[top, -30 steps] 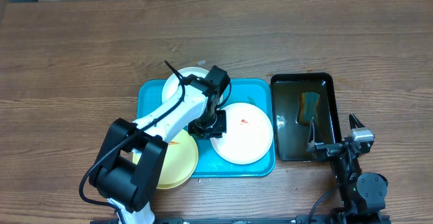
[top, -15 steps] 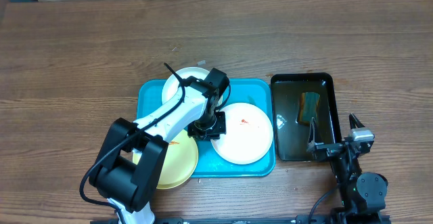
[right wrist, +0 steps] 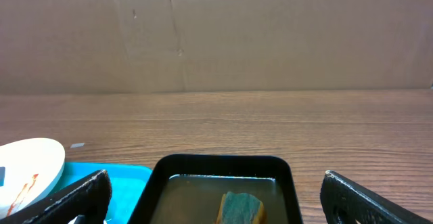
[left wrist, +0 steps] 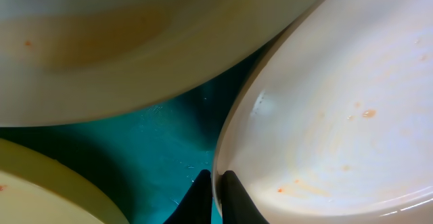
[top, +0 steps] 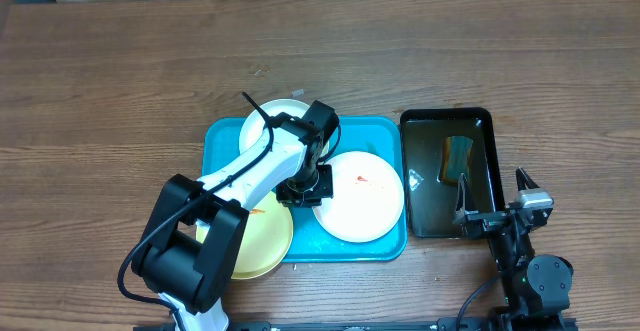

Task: Clean dirty plates on tray and stack at the side
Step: 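Grip the right white plate's rim with the left gripper, then reach the right gripper into the black tray toward the sponge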

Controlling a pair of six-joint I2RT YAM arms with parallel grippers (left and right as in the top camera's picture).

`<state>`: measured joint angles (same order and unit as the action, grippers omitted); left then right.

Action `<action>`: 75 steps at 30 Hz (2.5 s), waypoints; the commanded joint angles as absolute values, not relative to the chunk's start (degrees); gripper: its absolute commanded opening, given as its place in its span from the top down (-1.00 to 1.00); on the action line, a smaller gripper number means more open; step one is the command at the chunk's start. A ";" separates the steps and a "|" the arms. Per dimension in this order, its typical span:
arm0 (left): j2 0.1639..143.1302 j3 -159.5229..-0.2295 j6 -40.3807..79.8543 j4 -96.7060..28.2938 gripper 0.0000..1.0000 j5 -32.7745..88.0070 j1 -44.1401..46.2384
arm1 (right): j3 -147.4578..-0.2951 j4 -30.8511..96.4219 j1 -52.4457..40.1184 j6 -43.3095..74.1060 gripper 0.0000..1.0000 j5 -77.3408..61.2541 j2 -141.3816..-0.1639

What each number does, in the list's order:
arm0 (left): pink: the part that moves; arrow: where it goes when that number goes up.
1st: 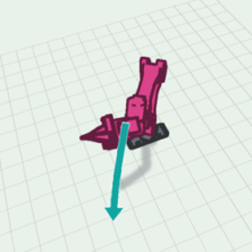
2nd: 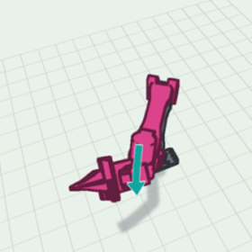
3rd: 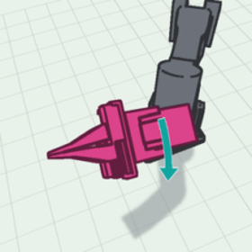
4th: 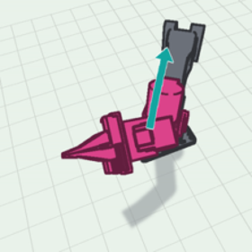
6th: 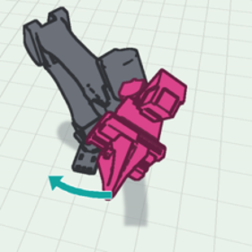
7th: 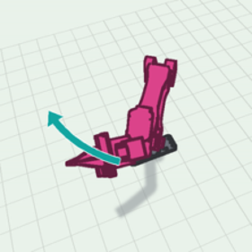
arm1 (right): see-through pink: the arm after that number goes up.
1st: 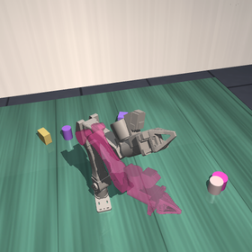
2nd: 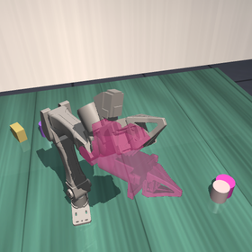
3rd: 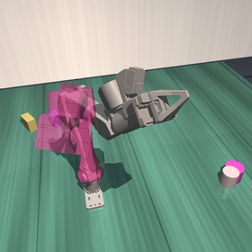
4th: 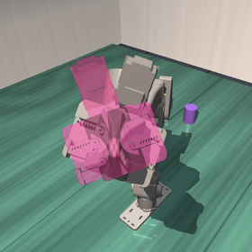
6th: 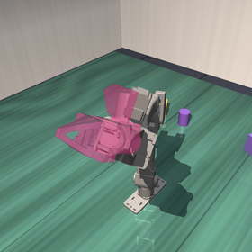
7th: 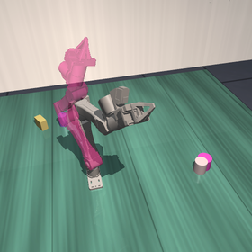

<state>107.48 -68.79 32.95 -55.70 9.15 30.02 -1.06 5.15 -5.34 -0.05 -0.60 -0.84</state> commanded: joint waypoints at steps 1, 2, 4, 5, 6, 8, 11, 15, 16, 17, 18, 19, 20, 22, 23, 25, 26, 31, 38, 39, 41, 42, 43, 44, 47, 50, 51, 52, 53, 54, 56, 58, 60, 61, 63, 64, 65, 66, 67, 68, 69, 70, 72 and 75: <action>108.01 -68.45 33.47 -55.61 0.80 8.80 30.46 | -0.45 4.84 -5.52 -0.45 -1.00 -0.12 -0.19; 108.01 -68.45 33.47 -55.61 0.81 8.80 30.48 | -0.45 4.84 -5.50 -0.43 -1.00 -0.12 -0.19; 108.01 -68.45 33.47 -55.61 0.82 8.82 30.48 | -0.45 4.84 -5.50 -0.45 -1.00 -0.12 -0.19; 108.01 -68.45 33.47 -55.57 0.84 8.82 30.46 | -0.45 4.84 -5.50 -0.43 -1.00 -0.12 -0.19; 108.01 -68.45 33.47 -55.46 0.84 8.82 30.46 | -0.45 4.84 -5.50 -0.43 -1.00 -0.12 -0.19; 108.01 -68.45 33.47 -55.42 0.82 8.82 30.46 | -0.45 4.84 -5.50 -0.43 -1.00 -0.12 -0.19; 108.01 -68.45 33.47 -55.44 0.83 8.80 30.48 | -0.45 4.84 -5.50 -0.45 -1.00 -0.12 -0.19; 108.01 -68.45 33.50 -55.44 0.81 8.82 30.46 | -0.45 4.84 -5.50 -0.43 -1.00 -0.12 -0.19; 108.01 -68.45 33.50 -55.42 0.80 8.80 30.48 | -0.45 4.84 -5.50 -0.43 -1.00 -0.12 -0.19; 108.01 -68.45 33.50 -55.42 0.79 8.80 30.46 | -0.45 4.84 -5.50 -0.43 -1.00 -0.12 -0.19; 108.01 -68.45 33.50 -55.40 0.74 8.80 30.46 | -0.45 4.84 -5.50 -0.45 -1.00 -0.12 -0.19; 108.01 -68.45 33.50 -55.37 0.71 8.80 30.46 | -0.45 4.84 -5.50 -0.43 -1.00 -0.12 -0.19; 108.01 -68.45 33.50 -55.33 0.70 8.80 30.46 | -0.45 4.84 -5.50 -0.45 -1.00 -0.12 -0.19; 108.01 -68.45 33.50 -55.22 0.70 8.78 30.46 | -0.45 4.84 -5.50 -0.43 -1.00 -0.12 -0.19; 108.01 -68.45 33.50 -55.18 0.72 8.78 30.46 | -0.45 4.84 -5.50 -0.43 -1.00 -0.12 -0.19; 108.01 -68.45 33.50 -54.96 0.74 8.75 30.46 | -0.45 4.84 -5.50 -0.45 -1.00 -0.12 -0.19; 108.01 -68.45 33.50 -54.74 0.74 8.78 30.46 | -0.45 4.84 -5.50 -0.43 -1.00 -0.12 -0.19; 108.01 -68.45 33.50 -54.11 0.76 8.78 30.46 | -0.45 4.84 -5.50 -0.45 -1.00 -0.12 -0.19; 108.01 -68.38 33.47 -54.15 0.92 8.54 30.46 | -0.45 4.84 -5.50 -0.43 -1.00 -0.12 -0.19; 108.01 -68.38 33.47 -54.17 0.92 8.54 30.48 | -0.45 4.84 -5.50 -0.43 -1.00 -0.12 -0.19; 108.01 -68.34 33.47 -54.37 0.91 8.54 30.48 | -0.45 4.84 -5.50 -0.43 -1.00 -0.12 -0.19; 108.01 -68.34 33.47 -54.50 0.91 8.54 30.48 | -0.45 4.84 -5.50 -0.43 -1.00 -0.12 -0.19; 108.01 -68.34 33.47 -54.59 0.91 8.54 30.48 | -0.45 4.84 -5.50 -0.43 -1.00 -0.12 -0.19; 108.01 -68.34 33.47 -54.54 0.91 8.54 30.48 | -0.45 4.84 -5.50 -0.43 -1.00 -0.12 -0.19; 108.01 -68.34 33.50 -54.02 0.92 8.54 30.48 | -0.45 4.84 -5.50 -0.43 -1.00 -0.12 -0.19; 108.01 -68.34 33.91 -53.89 0.92 8.54 30.48 | -0.45 4.84 -5.50 -0.45 -1.00 -0.12 -0.19; 108.01 -68.31 33.91 -53.89 0.91 8.58 30.48 | -0.45 4.80 -5.50 -0.58 -1.00 0.21 -0.19; 108.01 -68.31 33.91 -53.89 0.92 8.56 30.48 | -0.47 4.19 -5.50 -1.32 -1.00 1.80 -0.19; 108.01 -68.31 33.91 -53.84 0.91 8.56 30.48 | -0.45 3.44 -5.50 -1.32 -1.00 2.31 -0.19; 108.01 -68.31 33.91 -53.80 0.92 8.58 30.48 | -0.45 2.83 -5.52 -1.28 -1.00 0.97 -0.19; 108.01 -68.31 33.89 -53.87 0.92 8.56 30.50 | -0.47 2.81 -5.63 -1.54 -1.00 -1.61 -0.19; 108.01 -68.20 33.89 -53.91 0.92 8.56 30.57 | -0.47 0.93 -5.63 -0.36 -1.00 -3.22 -0.19; 108.01 -67.94 33.91 -53.60 0.92 8.54 30.76 | -0.91 -0.78 -5.63 1.63 -1.00 -7.81 -0.16; 108.01 -67.88 33.91 -53.45 0.91 8.56 30.85 | -2.07 0.08 -5.63 3.62 -1.00 -8.45 -0.19; 108.01 -67.85 33.91 -53.45 0.91 8.54 30.89 | -5.65 5.06 -5.61 6.33 -1.00 -8.45 -0.23; 108.01 -67.85 33.91 -53.45 0.92 8.56 30.94 | -7.90 7.64 -5.61 6.44 -1.00 -8.43 -0.47; 108.01 -67.85 33.91 -53.45 0.92 8.56 30.98 | -10.41 10.09 -5.61 6.44 -1.00 -8.29 -0.99; 108.01 -67.85 33.89 -53.45 0.92 8.51 31.03 | -13.13 12.25 -5.61 6.42 -1.00 -7.97 -1.89; 108.01 -67.85 33.91 -53.41 0.91 8.40 31.11 | -16.16 14.35 -5.61 6.42 -1.00 -7.97 -3.18; 108.01 -67.85 33.89 -53.28 0.92 8.38 31.20 | -19.33 16.29 -5.61 6.42 -1.00 -7.75 -4.86; 108.01 -67.85 33.91 -53.21 0.91 8.38 31.27 | -23.18 18.44 -5.61 6.37 -1.00 -7.75 -7.35; 108.01 -67.85 33.91 -53.12 0.91 8.40 31.31 | -25.98 19.97 -5.61 5.98 -1.00 -7.77 -9.43; 108.01 -67.85 33.91 -53.06 0.92 8.40 31.46 | -33.65 24.75 -5.56 5.67 -1.00 -7.60 -15.77; 108.01 -67.85 33.91 -53.10 0.92 8.38 31.81 | -44.99 33.95 -5.50 4.75 -1.00 -7.62 -26.50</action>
<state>107.48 -68.58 33.12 -53.58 8.29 30.79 -37.69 30.37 -5.34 5.30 -7.31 -19.03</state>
